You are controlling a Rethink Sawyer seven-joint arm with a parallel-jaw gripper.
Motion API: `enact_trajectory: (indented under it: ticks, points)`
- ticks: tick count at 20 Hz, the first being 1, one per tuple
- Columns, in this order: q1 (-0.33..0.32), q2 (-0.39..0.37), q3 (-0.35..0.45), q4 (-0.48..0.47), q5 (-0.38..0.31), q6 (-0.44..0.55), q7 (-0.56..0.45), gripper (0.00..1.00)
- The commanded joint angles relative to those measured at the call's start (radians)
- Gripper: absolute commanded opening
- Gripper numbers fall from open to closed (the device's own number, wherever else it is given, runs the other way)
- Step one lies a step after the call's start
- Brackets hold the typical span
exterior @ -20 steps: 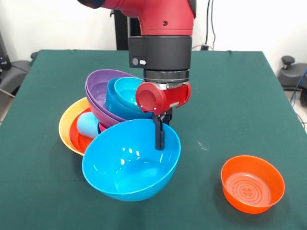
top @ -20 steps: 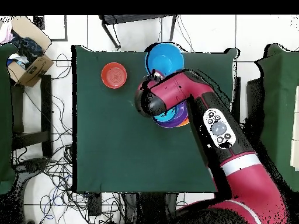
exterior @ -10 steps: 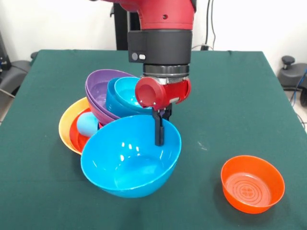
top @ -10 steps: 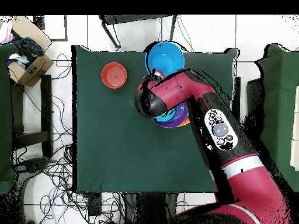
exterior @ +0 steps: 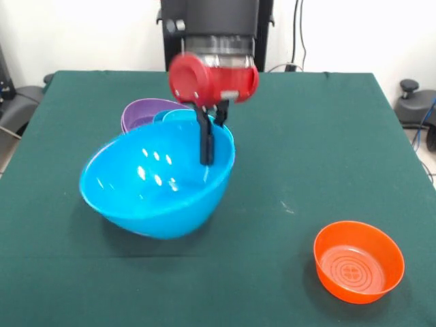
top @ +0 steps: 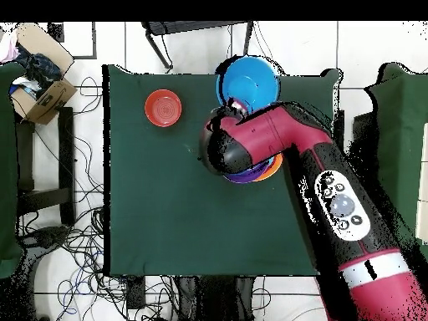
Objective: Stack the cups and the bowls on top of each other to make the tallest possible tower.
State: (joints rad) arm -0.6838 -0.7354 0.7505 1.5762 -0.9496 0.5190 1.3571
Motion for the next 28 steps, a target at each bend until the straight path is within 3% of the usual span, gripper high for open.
enact_trajectory:
  ticks: [1, 6, 18, 23, 28]
  points:
    - [0.017, -0.171, -0.001, 0.077, 0.063, 0.07, -0.064, 0.0]
    - [0.06, -0.204, -0.066, 0.129, 0.079, 0.1, 0.011, 0.0]
    - [0.055, -0.199, -0.068, 0.248, 0.146, 0.018, 0.067, 0.0]
    - [0.012, -0.225, -0.039, 0.319, 0.173, -0.019, 0.033, 0.0]
    - [-0.03, -0.293, -0.001, 0.409, 0.248, 0.025, -0.008, 0.0]
